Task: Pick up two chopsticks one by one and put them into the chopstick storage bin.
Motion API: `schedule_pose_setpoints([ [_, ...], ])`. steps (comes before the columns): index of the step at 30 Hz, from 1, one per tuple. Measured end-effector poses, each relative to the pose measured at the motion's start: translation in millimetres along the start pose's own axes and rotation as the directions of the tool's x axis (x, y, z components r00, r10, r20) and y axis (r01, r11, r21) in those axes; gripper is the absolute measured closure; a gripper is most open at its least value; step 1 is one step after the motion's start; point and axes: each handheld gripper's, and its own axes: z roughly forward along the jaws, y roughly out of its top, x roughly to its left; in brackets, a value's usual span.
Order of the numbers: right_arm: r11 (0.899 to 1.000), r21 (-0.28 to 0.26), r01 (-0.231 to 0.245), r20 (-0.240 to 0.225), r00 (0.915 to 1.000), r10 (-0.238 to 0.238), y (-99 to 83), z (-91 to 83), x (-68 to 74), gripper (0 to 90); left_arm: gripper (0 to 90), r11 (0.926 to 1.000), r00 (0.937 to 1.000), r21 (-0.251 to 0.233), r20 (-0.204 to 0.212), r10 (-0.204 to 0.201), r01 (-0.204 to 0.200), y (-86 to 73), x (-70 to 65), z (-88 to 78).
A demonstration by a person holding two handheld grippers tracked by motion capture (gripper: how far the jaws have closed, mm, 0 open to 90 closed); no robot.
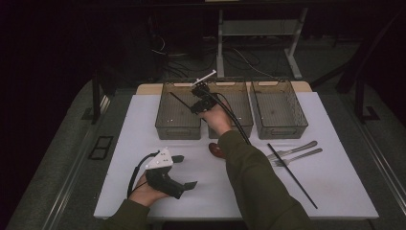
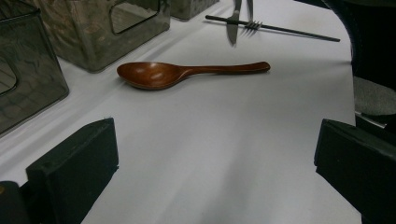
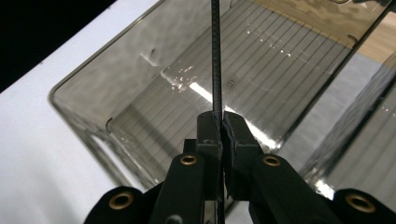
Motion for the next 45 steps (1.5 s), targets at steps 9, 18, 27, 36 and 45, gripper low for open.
schedule_pose_setpoints([
  [9,0.999,0.032,0.007,0.022,0.9997,-0.008,10.4,21.0,9.6,85.9,0.0,1.0,1.0,-0.006,0.005,-0.005,0.005,0.3,-0.5,-0.1],
  [18,0.999,0.051,0.01,0.043,0.999,-0.012,12.3,32.7,11.4,84.3,0.0,0.9999,1.0,-0.009,0.009,-0.005,0.005,0.4,-0.2,0.0],
  [27,1.0,0.012,0.021,0.04,0.999,-0.022,13.8,20.1,10.3,68.4,0.0,1.0,1.0,-0.007,0.008,-0.004,0.004,0.5,-0.3,0.5],
  [36,0.999,-0.03,0.023,-0.005,0.9997,-0.023,12.6,-3.9,6.8,47.9,0.0,1.0,1.0,-0.004,0.005,0.002,-0.002,0.3,0.5,0.2],
  [45,0.994,-0.092,0.056,-0.061,0.9962,-0.062,-0.3,-39.2,-0.6,36.6,0.0,1.0,1.0,0.0,-0.003,0.005,-0.005,0.1,0.3,0.0],
])
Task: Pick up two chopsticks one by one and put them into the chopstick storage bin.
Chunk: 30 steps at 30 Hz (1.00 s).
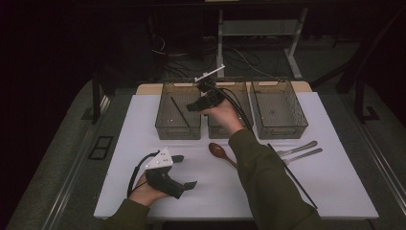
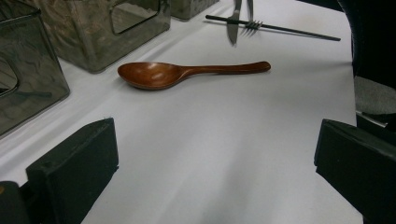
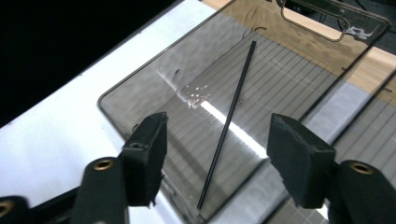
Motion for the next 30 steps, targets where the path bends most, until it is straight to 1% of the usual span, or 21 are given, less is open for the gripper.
schedule_pose_setpoints([
  [2,1.0,-0.018,0.008,0.005,1.0,-0.008,-5.9,-8.4,-1.4,35.4,0.0,1.0,1.0,0.002,-0.001,-0.001,0.001,-0.2,-0.2,-0.1],
  [6,0.999,-0.043,0.013,-0.024,0.9996,-0.014,-18.9,-25.5,-6.0,33.1,0.0,1.0,1.0,0.002,-0.003,-0.004,0.004,0.0,0.1,-0.3],
  [9,0.998,-0.056,0.032,-0.012,0.9994,-0.032,-27.1,-37.5,-8.1,31.2,0.0,1.0,1.0,-0.003,-0.006,-0.005,0.005,-0.1,0.4,-0.1],
  [10,0.998,-0.059,0.036,-0.02,0.9991,-0.037,-30.1,-41.2,-9.2,31.1,0.0,1.0,1.0,-0.002,-0.008,-0.005,0.005,-0.1,0.5,-0.2],
  [13,0.997,-0.068,0.034,-0.023,0.9991,-0.035,-40.1,-51.9,-12.9,30.6,0.0,1.0,0.9999,0.0,-0.011,-0.004,0.004,-0.3,0.9,0.2],
  [14,0.997,-0.071,0.03,-0.026,0.9991,-0.032,-43.5,-55.0,-14.3,30.6,0.0,0.9999,0.9999,0.001,-0.01,-0.012,0.012,-0.6,0.3,0.6],
  [15,0.997,-0.071,0.034,-0.025,0.9991,-0.035,-47.8,-58.6,-16.6,30.2,0.0,0.9999,0.9998,0.002,-0.013,-0.012,0.012,-0.8,0.1,0.9],
  [19,0.997,-0.075,0.025,-0.031,0.9991,-0.027,-61.1,-68.4,-23.2,30.1,0.0,0.9999,0.9998,0.007,-0.016,-0.014,0.014,-0.5,-0.1,0.7],
  [21,0.997,-0.067,0.023,-0.025,0.9994,-0.025,-67.5,-73.5,-25.8,29.9,0.0,0.9999,0.9998,0.003,-0.015,-0.015,0.015,-0.7,-0.1,1.0],
  [22,0.997,-0.067,0.023,-0.022,0.9995,-0.024,-70.7,-76.3,-27.0,29.9,0.0,0.9999,0.9998,0.01,-0.018,-0.013,0.014,-0.6,0.1,0.9],
  [24,0.997,-0.072,0.022,-0.024,0.9994,-0.023,-78.1,-83.1,-30.0,29.9,0.0,0.9998,0.9997,0.011,-0.018,-0.014,0.014,-0.7,0.2,1.3],
  [28,0.996,-0.082,0.026,-0.008,0.9996,-0.026,-90.3,-94.5,-34.3,29.9,0.0,0.9998,0.9997,0.015,-0.02,-0.011,0.012,-1.0,0.3,1.6],
  [30,0.995,-0.093,0.029,-0.011,0.9995,-0.03,-97.1,-100.7,-37.0,30.0,0.0,0.9998,0.9997,0.013,-0.022,-0.011,0.012,-1.3,0.2,1.8],
])
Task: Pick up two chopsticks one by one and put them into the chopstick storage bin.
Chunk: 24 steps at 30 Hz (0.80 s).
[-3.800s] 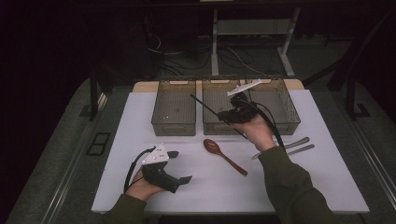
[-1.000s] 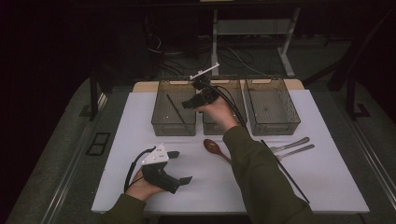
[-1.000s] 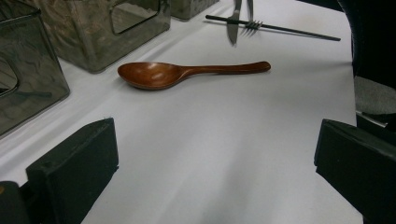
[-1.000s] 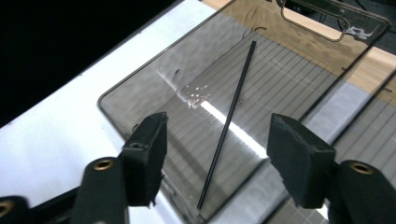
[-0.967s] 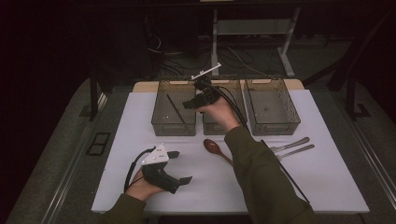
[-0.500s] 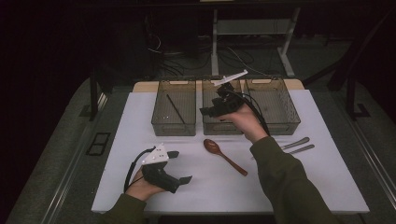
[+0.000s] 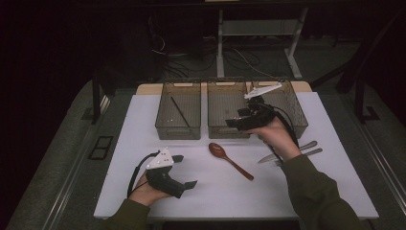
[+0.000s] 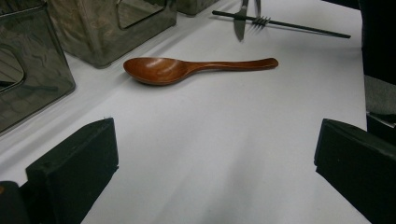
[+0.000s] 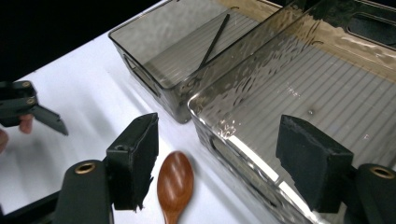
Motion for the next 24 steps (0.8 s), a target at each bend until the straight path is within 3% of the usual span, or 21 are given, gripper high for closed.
schedule_pose_setpoints([
  [11,0.999,-0.037,-0.023,0.015,0.9996,0.023,-38.0,-30.9,-11.3,30.9,0.0,0.9999,0.9999,-0.008,-0.013,-0.008,0.008,-0.5,0.1,0.0],
  [24,0.997,-0.057,-0.05,0.062,0.9966,0.054,-87.0,-64.5,-23.7,32.8,0.0,1.0,0.9997,-0.003,-0.022,-0.009,0.009,-0.8,-0.7,-0.4],
])
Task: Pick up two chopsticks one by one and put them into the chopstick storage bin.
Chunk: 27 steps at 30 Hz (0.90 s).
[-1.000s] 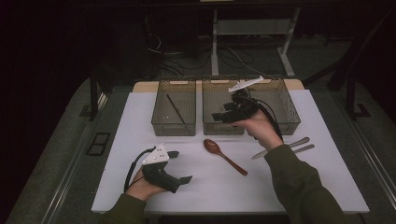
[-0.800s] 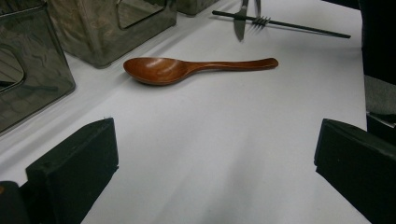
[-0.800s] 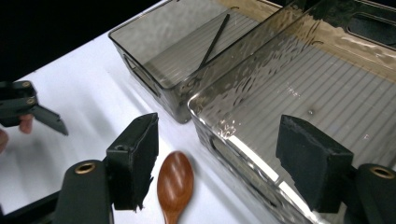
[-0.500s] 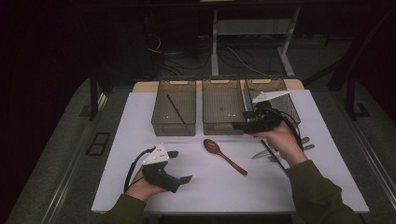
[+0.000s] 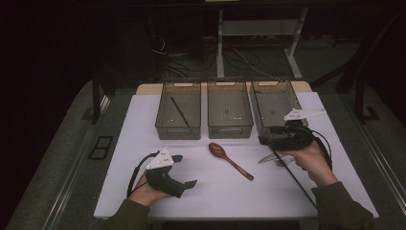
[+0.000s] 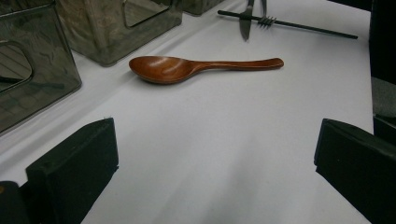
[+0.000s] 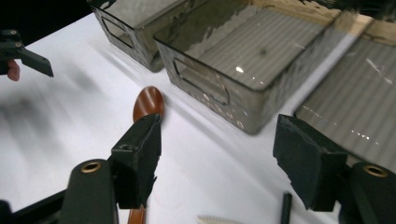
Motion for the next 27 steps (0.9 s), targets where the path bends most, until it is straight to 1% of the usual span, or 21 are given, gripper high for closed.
schedule_pose_setpoints([
  [6,1.0,0.017,-0.006,0.021,0.9998,0.006,-20.3,-14.0,-3.8,35.1,0.0,1.0,1.0,0.001,-0.008,0.004,-0.004,0.1,0.2,-2.2],
  [10,1.0,0.027,-0.015,0.033,0.9994,0.014,-34.9,-22.0,-5.7,39.1,0.0,1.0,1.0,-0.006,-0.009,0.004,-0.004,0.0,0.2,-2.6],
  [12,0.999,0.036,-0.018,0.035,0.9992,0.017,-41.3,-25.0,-6.0,40.4,0.0,1.0,0.9999,-0.001,-0.008,0.007,-0.007,0.3,0.3,-3.2],
  [18,0.998,0.065,-0.014,0.059,0.9982,0.01,-60.1,-33.3,-6.6,47.2,0.0,1.0,0.9999,-0.002,-0.008,0.01,-0.01,0.6,0.0,-2.9],
  [20,0.997,0.074,-0.024,0.063,0.9979,0.019,-67.8,-36.3,-7.4,50.1,0.0,0.9999,0.9999,-0.001,-0.008,0.01,-0.01,0.5,-0.3,-2.6],
  [24,0.995,0.102,-0.02,0.096,0.9954,0.01,-81.1,-40.7,-8.2,55.0,0.0,0.9999,0.9999,-0.002,-0.008,0.012,-0.012,0.8,-0.8,-3.1],
  [27,0.992,0.116,-0.044,0.118,0.9926,0.03,-92.6,-45.8,-9.2,59.5,0.0,1.0,0.9999,-0.002,-0.009,0.01,-0.01,0.5,-0.9,-2.8],
])
